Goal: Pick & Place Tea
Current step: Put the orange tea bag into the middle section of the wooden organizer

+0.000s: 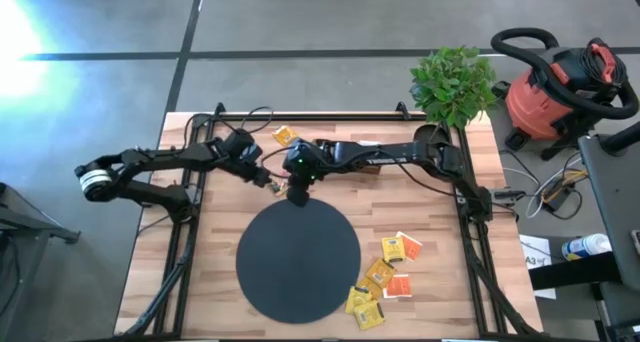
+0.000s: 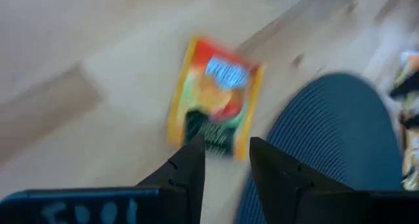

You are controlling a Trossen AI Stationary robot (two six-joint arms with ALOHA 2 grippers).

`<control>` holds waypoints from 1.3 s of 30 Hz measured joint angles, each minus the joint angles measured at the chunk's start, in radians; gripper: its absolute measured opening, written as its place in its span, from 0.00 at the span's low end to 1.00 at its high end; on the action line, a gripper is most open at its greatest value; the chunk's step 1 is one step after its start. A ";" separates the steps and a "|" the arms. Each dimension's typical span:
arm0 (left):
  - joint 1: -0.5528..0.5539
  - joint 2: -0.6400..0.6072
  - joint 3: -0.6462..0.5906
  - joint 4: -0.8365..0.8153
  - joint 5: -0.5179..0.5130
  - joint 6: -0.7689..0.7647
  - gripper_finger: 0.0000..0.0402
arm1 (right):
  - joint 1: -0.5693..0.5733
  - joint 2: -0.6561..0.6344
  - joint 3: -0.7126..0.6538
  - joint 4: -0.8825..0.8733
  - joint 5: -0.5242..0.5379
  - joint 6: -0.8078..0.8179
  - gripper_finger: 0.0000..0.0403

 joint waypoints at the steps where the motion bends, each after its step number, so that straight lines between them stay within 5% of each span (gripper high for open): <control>1: 0.000 0.000 -0.001 -0.031 0.000 0.000 0.29 | -0.007 0.016 -0.001 0.000 -0.023 0.033 0.17; 14: 0.000 -0.096 -0.118 -0.002 -0.007 -0.225 0.29 | -0.029 0.065 -0.006 0.044 -0.039 0.041 0.32; 28: -0.002 -0.207 -0.392 0.447 -0.084 -0.716 0.29 | -0.051 0.119 -0.029 0.175 0.029 0.071 0.29; 39: -0.040 -0.186 -0.383 0.464 -0.188 -0.789 0.29 | -0.069 0.170 -0.015 0.213 -0.007 0.117 0.28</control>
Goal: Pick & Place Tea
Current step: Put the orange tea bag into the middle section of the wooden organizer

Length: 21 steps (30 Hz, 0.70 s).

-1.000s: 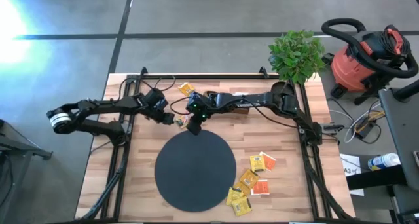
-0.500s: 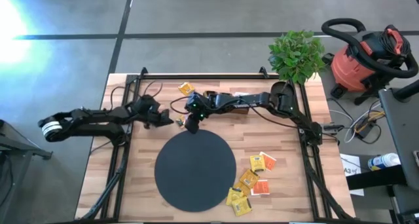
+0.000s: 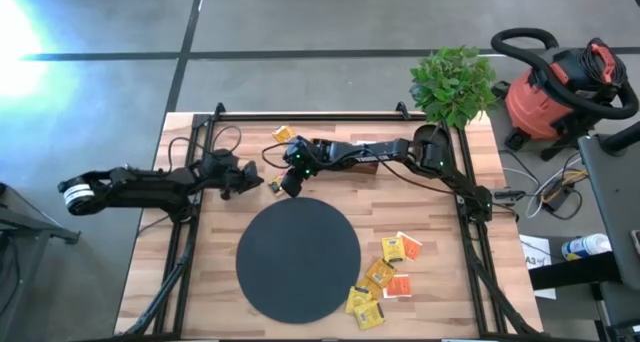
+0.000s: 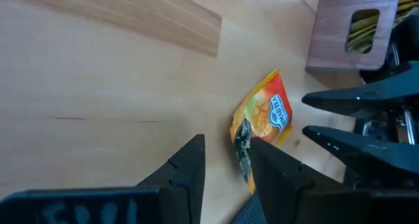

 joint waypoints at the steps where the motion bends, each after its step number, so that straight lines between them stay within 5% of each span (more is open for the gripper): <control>1: -0.005 0.005 0.002 0.000 -0.007 -0.005 0.29 | 0.000 0.000 0.003 -0.004 -0.002 -0.001 0.28; 9: -0.026 0.032 0.059 -0.011 -0.059 -0.003 0.29 | 0.001 -0.016 0.033 -0.069 0.033 -0.062 0.28; 21: -0.088 0.086 0.073 -0.030 -0.088 -0.004 0.29 | 0.066 -0.042 0.105 -0.142 0.094 -0.567 0.26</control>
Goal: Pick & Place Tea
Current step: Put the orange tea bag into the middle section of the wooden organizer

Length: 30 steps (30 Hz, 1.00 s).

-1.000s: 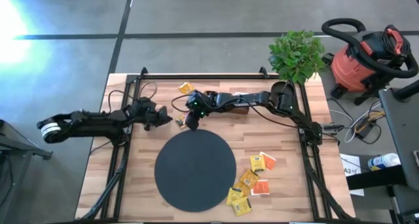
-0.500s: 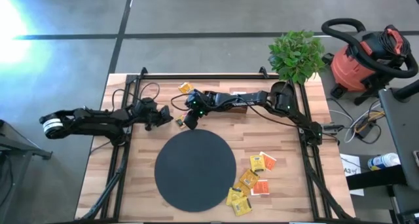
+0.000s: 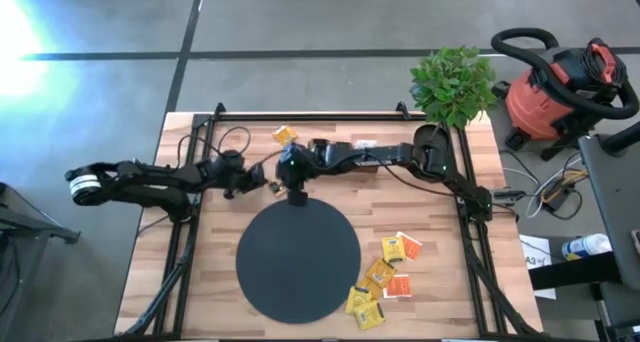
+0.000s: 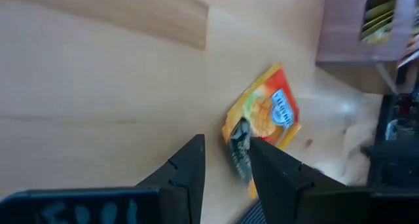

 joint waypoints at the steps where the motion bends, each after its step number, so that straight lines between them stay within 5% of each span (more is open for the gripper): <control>1: -0.009 0.005 0.000 -0.002 -0.003 -0.005 0.29 | 0.005 0.005 0.000 0.004 0.004 0.010 0.26; 30: -0.054 0.054 0.000 0.069 -0.086 -0.029 0.29 | 0.010 0.068 -0.055 0.011 0.037 0.228 0.21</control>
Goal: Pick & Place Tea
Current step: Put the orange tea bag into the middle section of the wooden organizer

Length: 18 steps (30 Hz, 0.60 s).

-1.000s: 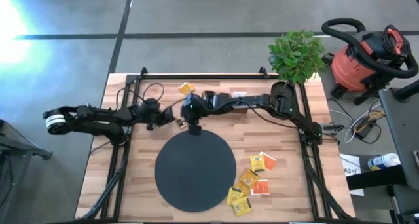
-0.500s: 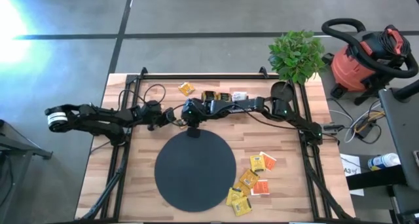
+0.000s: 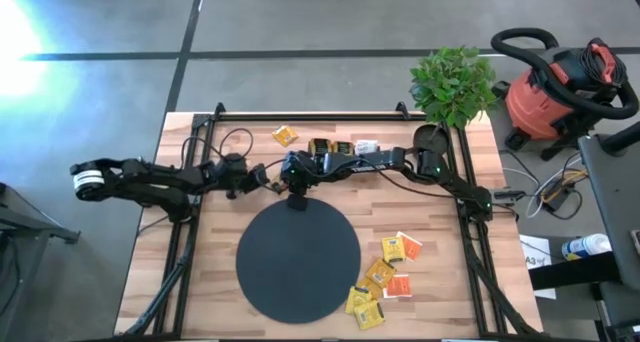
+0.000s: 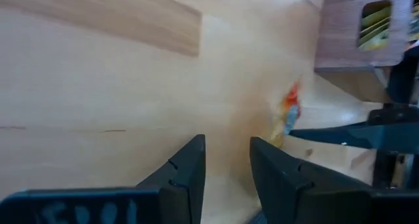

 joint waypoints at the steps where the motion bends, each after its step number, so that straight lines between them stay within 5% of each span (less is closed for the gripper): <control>1: -0.003 0.011 0.000 0.006 -0.001 -0.004 0.29 | 0.001 0.000 0.000 0.000 0.000 0.004 0.21; 18: 0.013 0.097 0.065 0.081 -0.040 0.024 0.29 | 0.004 0.001 0.001 -0.019 -0.014 0.029 0.21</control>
